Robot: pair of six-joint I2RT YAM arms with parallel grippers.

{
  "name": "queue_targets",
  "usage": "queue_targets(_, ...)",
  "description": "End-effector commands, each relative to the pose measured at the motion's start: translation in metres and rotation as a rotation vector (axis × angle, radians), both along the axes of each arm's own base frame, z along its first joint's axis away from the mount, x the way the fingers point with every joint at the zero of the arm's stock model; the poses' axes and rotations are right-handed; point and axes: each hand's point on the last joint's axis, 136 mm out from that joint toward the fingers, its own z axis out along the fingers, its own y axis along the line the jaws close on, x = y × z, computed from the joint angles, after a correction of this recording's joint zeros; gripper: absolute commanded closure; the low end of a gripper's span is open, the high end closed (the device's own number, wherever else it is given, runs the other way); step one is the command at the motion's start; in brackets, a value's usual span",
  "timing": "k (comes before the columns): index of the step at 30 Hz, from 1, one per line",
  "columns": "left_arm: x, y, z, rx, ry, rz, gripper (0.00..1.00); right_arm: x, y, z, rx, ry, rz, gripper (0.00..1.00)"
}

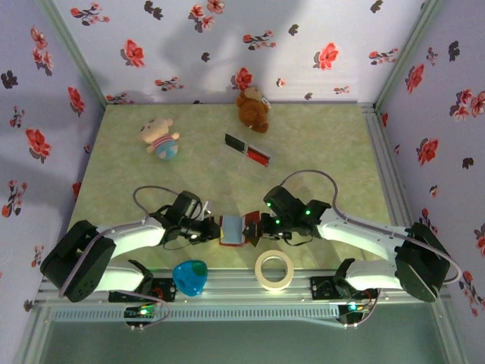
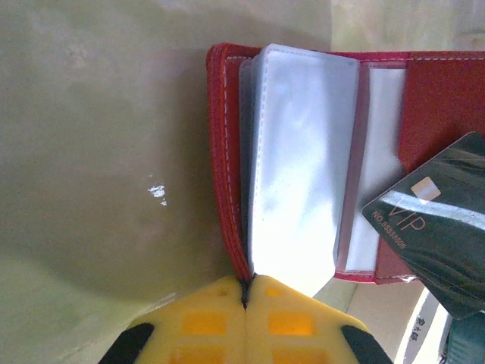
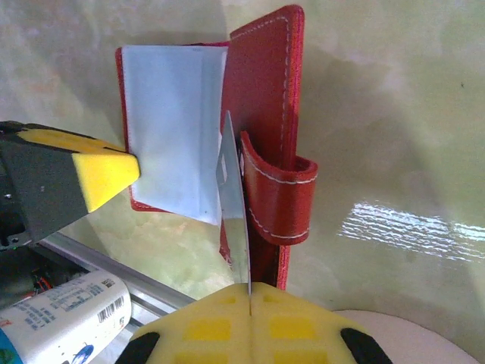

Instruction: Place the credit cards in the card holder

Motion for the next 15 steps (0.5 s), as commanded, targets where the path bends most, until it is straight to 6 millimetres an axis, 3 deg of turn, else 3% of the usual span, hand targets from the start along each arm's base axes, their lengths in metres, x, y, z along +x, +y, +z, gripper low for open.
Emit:
queue_targets(1,-0.007,0.008,-0.013,0.044,0.027,0.018,1.0,-0.004,-0.007,-0.009,-0.023,0.025,-0.033,1.0)
queue_targets(5,-0.01,0.005,-0.015,0.04,0.038,0.002,1.0,-0.004,0.008,-0.009,0.07,0.033,-0.033,1.0)
queue_targets(15,-0.012,0.006,-0.022,0.057,0.052,-0.009,1.0,-0.001,0.004,-0.023,0.103,0.031,-0.058,1.0)
